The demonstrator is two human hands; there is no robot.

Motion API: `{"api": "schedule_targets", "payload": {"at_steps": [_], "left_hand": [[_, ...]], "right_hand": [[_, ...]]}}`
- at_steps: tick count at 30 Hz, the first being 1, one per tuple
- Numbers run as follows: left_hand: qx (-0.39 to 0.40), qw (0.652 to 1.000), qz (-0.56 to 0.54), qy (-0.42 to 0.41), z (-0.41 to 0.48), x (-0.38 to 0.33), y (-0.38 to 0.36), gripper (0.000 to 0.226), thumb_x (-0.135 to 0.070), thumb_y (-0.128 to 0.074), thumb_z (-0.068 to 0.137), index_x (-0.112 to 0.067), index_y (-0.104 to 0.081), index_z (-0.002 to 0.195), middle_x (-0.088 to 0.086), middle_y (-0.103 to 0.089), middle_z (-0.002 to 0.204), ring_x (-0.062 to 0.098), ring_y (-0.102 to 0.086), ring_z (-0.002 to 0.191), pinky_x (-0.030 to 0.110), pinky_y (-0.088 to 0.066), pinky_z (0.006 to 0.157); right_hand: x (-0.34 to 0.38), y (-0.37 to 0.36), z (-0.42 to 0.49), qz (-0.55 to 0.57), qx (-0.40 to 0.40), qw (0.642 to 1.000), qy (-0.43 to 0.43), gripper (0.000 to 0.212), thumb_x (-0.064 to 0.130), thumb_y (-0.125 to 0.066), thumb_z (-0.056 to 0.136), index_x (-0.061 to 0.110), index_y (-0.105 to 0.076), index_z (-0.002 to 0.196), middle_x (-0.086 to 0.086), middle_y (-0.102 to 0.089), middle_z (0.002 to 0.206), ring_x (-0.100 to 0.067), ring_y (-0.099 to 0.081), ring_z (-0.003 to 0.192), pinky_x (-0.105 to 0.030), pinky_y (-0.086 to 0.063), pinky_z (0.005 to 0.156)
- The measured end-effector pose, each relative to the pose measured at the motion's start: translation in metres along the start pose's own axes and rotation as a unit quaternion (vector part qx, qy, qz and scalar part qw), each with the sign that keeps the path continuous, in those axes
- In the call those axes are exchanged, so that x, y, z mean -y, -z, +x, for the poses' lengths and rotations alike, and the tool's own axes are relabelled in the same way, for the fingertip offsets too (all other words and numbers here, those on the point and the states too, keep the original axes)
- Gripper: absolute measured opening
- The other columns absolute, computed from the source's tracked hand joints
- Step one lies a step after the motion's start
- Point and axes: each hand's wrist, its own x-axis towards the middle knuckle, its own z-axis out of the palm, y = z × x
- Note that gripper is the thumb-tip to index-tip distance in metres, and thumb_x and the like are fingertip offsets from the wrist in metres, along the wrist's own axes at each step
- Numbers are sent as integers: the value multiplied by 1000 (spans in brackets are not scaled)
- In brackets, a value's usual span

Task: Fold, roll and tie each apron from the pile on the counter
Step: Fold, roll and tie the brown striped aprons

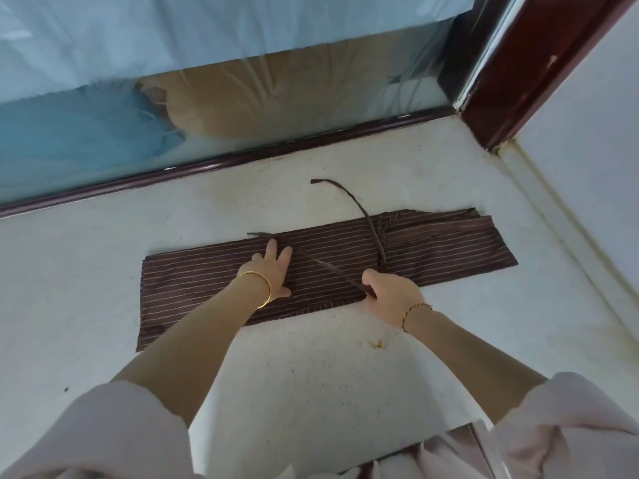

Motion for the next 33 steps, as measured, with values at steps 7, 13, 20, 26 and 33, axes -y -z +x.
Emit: {"api": "schedule_targets", "payload": {"at_steps": [7,13,20,26,33], "left_hand": [[37,995,11,91,5,-6,11,96,-44,-60,87,-18,7,150,18,11,156,37,-38,131,45,-43,98],[73,978,-5,197,5,-13,20,88,-54,-65,79,-11,-23,144,19,-36,143,33,-48,123,42,-48,93],[-89,996,-9,11,7,-22,18,74,-31,-64,87,-21,-20,146,14,-13,151,34,-34,131,45,-43,101],[-21,999,25,-5,12,-22,8,98,-32,-66,85,-34,8,149,12,10,157,37,-13,141,47,-37,107],[23,999,39,-6,22,-29,22,112,-25,-74,79,-37,15,147,11,21,155,39,-15,140,48,-43,102]], "right_hand": [[-57,7,-17,-63,68,953,-287,18,29,-48,93,14,-54,100,2,-51,72,-18,-57,72,-28,-44,64],[-47,27,-13,-166,-21,961,-221,41,44,-48,88,17,-45,119,-4,-55,111,-24,-51,101,-41,-40,89],[11,42,55,37,-135,990,-21,28,13,-42,95,10,-49,122,-10,-49,124,-26,-45,112,-37,-45,91],[29,31,111,5,-102,994,-34,54,3,-43,91,17,-30,142,-8,-38,142,-31,-39,124,-42,-40,100],[26,20,134,9,-171,980,-104,30,18,-52,94,18,-53,123,-6,-56,120,-27,-46,114,-37,-41,90]]}}
